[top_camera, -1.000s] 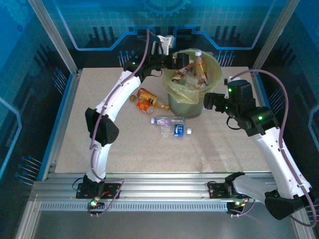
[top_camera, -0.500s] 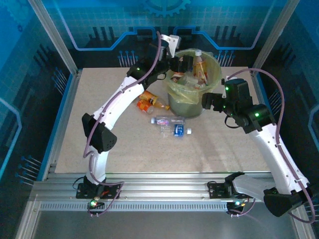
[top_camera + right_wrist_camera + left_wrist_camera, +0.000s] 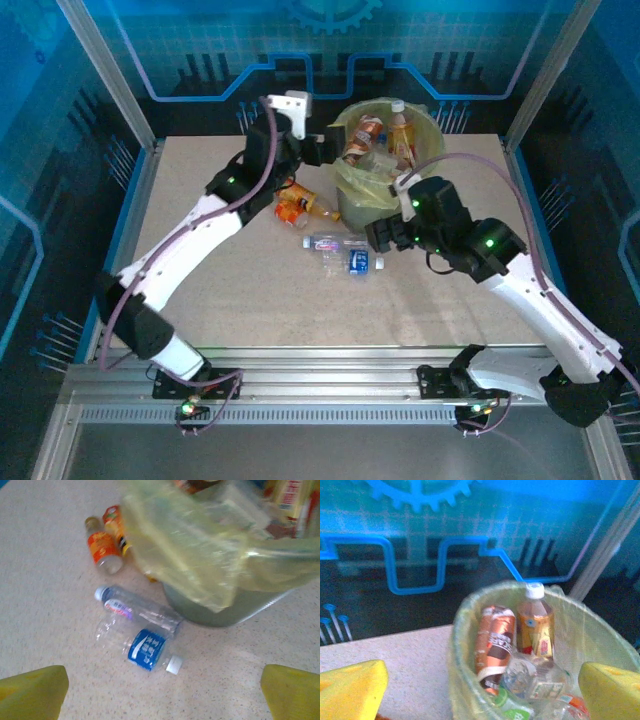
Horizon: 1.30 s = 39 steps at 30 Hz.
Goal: Put the plastic bottles in the bin
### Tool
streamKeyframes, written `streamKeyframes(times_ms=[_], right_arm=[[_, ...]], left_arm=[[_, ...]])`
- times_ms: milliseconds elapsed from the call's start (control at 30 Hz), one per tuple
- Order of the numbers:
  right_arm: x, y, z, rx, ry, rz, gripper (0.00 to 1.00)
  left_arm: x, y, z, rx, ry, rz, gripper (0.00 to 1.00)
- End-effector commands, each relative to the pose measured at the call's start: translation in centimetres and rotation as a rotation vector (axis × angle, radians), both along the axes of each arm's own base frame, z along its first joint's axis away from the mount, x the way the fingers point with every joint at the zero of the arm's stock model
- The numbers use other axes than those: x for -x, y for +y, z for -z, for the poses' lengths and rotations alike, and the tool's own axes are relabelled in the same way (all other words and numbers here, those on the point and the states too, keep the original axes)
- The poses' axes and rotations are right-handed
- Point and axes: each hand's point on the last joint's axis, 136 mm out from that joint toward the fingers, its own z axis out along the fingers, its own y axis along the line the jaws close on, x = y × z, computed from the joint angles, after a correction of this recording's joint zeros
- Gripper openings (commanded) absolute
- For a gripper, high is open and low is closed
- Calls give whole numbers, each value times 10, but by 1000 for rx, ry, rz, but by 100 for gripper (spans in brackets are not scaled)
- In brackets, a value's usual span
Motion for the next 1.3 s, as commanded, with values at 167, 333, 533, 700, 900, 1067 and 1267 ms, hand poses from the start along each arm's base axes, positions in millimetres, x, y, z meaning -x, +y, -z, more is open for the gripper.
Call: streamKeyframes(times_ms=[167, 333, 533, 700, 900, 1067, 1267], right_arm=[[26, 46, 68, 274, 131, -199, 99], [37, 73, 108, 425, 199, -317, 99], [28, 87, 145, 577, 237, -366, 99], [14, 94, 167, 688, 241, -391, 100], [-5, 97, 187, 793, 232, -417, 100], [-18, 96, 200, 816, 247, -444, 100], [-31, 93, 214, 831, 271, -472, 100]], left_arm=[[42, 109, 46, 113, 34, -363, 99], [72, 184, 104, 241, 115, -569, 99], [105, 231, 141, 276, 128, -725, 99], [123, 248, 147, 304, 89, -789, 99], [130, 258, 149, 313, 75, -834, 99], [128, 258, 153, 312, 90, -837, 99], [125, 258, 158, 309, 103, -841, 99]])
